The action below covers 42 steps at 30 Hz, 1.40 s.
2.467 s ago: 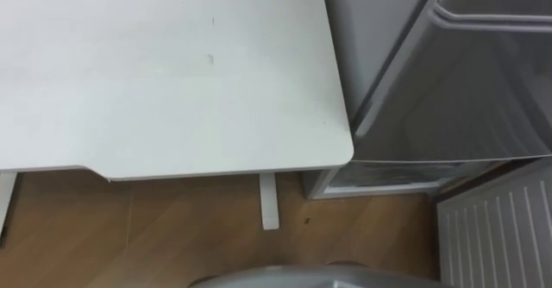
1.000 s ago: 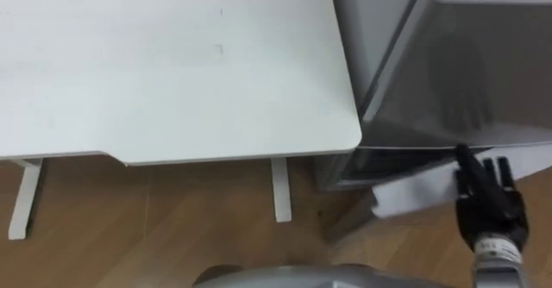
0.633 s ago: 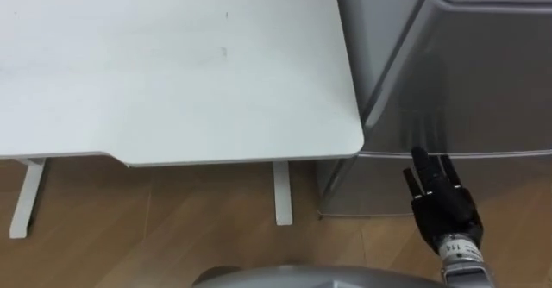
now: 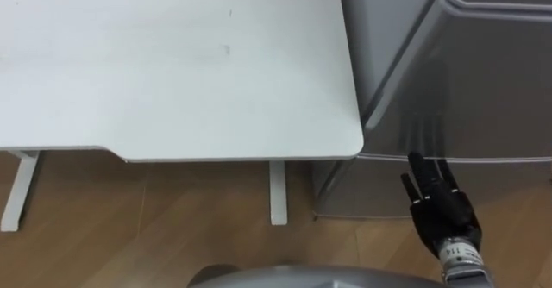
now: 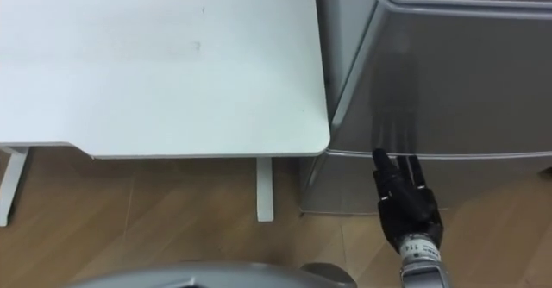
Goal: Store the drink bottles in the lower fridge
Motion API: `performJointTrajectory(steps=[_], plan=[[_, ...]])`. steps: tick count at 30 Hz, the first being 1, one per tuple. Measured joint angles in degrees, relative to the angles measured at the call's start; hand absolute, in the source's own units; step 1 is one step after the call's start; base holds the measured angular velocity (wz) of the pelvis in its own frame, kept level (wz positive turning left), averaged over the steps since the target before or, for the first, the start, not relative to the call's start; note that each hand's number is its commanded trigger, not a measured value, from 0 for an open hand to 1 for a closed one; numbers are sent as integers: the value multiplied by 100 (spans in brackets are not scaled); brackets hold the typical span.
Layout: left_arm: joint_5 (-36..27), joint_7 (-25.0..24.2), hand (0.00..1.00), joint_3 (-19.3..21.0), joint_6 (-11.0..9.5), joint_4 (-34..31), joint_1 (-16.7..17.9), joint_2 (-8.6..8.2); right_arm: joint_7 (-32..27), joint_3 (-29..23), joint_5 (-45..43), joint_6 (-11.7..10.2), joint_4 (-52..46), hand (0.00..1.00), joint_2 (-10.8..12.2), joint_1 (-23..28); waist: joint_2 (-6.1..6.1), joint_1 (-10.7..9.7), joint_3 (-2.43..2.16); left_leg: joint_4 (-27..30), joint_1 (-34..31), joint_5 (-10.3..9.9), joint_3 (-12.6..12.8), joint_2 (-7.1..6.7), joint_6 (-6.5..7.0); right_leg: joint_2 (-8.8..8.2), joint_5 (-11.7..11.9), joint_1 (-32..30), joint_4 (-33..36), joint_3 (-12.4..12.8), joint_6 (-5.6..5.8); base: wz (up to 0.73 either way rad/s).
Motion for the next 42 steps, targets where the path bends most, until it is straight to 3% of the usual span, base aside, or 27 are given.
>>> performJointTrajectory(steps=[3,5,8,11,18,24,28,37,42], plan=[[1,4,0,16,-29,14,32,6,-51,-48,-494,77,335,0,-12,-121,-12,-16,-1,0,36,-1,-14,-7,1,-6,0,47,-10,-16,2,3],[-46,4,0,16,-12,2,53,18,-82,47,-841,527,635,0,-90,-291,-23,-8,-1,1,26,0,-95,-19,0,-15,0,47,-8,-69,1,12],[-124,-7,0,22,-22,-99,95,0,-43,406,-1290,1060,1336,0,-30,-674,-40,80,8,-10,25,-1,-161,-55,2,-17,-27,52,-20,-76,19,19],[-128,-22,0,29,-91,-143,166,-5,26,489,-1512,1311,1905,0,104,-932,-4,86,-9,-8,40,-2,-320,-109,6,-37,-33,194,-116,-219,31,27],[-129,-16,0,277,-96,-152,221,-7,163,379,-2726,1584,2922,0,90,-1179,-85,36,-29,-104,127,-2,-428,-166,16,-98,-125,360,-162,-371,64,13],[-120,-22,0,346,-162,-120,163,22,152,141,-3868,1689,3661,0,90,-1298,-170,45,18,-118,232,-14,-425,-169,16,-99,-135,443,-201,-376,64,0],[-82,-30,0,393,-172,-30,121,9,204,-219,-4334,1721,3927,0,142,-1424,-154,50,22,-110,234,-68,-428,-161,30,-85,-162,438,-192,-307,79,-2],[19,-184,0,858,-166,182,57,-9,158,-486,-5055,1722,4384,0,133,-1706,-72,98,7,-124,251,-69,-430,-172,32,-92,-162,454,-201,-324,80,0],[227,-205,0,954,-30,320,59,-54,-118,-1025,-5015,1728,4593,0,148,-1632,-32,-76,65,-185,353,-75,-583,-234,42,-130,-219,639,-210,-417,119,15]])
